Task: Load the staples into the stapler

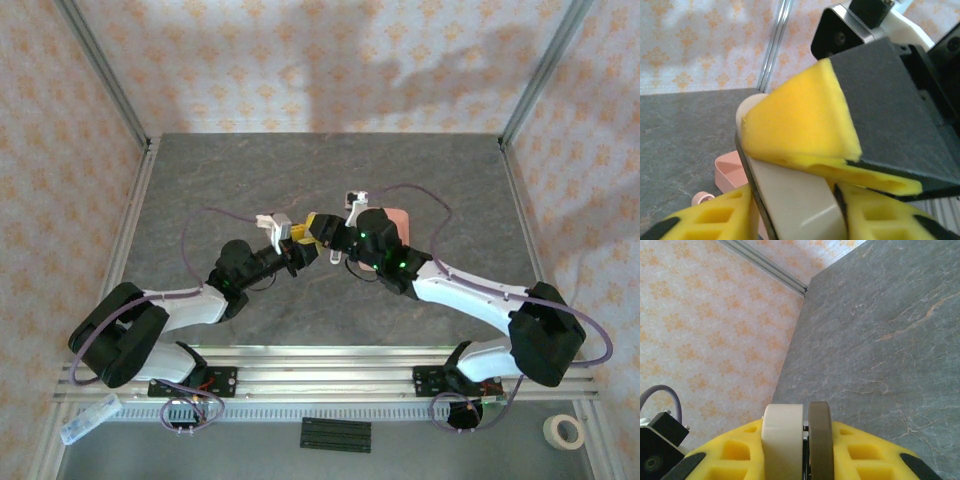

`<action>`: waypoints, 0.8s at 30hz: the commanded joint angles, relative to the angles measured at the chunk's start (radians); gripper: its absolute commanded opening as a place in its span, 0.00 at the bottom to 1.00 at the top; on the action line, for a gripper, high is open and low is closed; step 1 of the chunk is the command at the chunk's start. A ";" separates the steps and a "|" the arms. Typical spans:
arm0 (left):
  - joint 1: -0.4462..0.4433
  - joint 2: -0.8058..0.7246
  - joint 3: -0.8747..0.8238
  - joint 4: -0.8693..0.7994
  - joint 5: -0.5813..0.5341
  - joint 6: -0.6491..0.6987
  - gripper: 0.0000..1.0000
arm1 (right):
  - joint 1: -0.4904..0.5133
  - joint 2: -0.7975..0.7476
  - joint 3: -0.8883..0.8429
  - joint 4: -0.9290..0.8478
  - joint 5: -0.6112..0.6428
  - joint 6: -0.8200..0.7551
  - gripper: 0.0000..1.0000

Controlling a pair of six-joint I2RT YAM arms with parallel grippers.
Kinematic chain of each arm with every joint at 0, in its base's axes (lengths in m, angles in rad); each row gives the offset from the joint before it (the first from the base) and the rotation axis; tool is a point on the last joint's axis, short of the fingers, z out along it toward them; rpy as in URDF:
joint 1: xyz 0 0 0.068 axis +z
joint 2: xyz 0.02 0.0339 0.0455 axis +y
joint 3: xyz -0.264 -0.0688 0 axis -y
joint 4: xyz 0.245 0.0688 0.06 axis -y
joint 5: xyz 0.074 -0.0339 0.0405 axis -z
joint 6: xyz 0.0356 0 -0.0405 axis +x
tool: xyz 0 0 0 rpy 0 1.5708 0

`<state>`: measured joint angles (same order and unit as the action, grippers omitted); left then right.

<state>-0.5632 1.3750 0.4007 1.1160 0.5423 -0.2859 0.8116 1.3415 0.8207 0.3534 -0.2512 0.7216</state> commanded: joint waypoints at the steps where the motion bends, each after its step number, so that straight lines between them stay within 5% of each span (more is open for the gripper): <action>1: 0.003 -0.002 0.033 0.026 -0.006 0.037 0.28 | 0.012 -0.034 -0.015 0.046 -0.062 0.003 0.28; 11: 0.004 -0.042 0.047 -0.083 0.048 0.093 0.05 | 0.012 -0.078 -0.017 -0.025 -0.025 -0.075 0.46; 16: 0.005 -0.066 0.047 -0.130 0.061 0.123 0.03 | 0.007 -0.114 -0.015 -0.069 -0.015 -0.127 0.60; 24: 0.007 -0.130 0.055 -0.278 0.092 0.222 0.02 | -0.055 -0.201 -0.002 -0.210 -0.032 -0.251 0.69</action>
<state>-0.5625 1.2816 0.4259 0.8932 0.6014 -0.1349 0.7795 1.1927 0.8093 0.2043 -0.2703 0.5491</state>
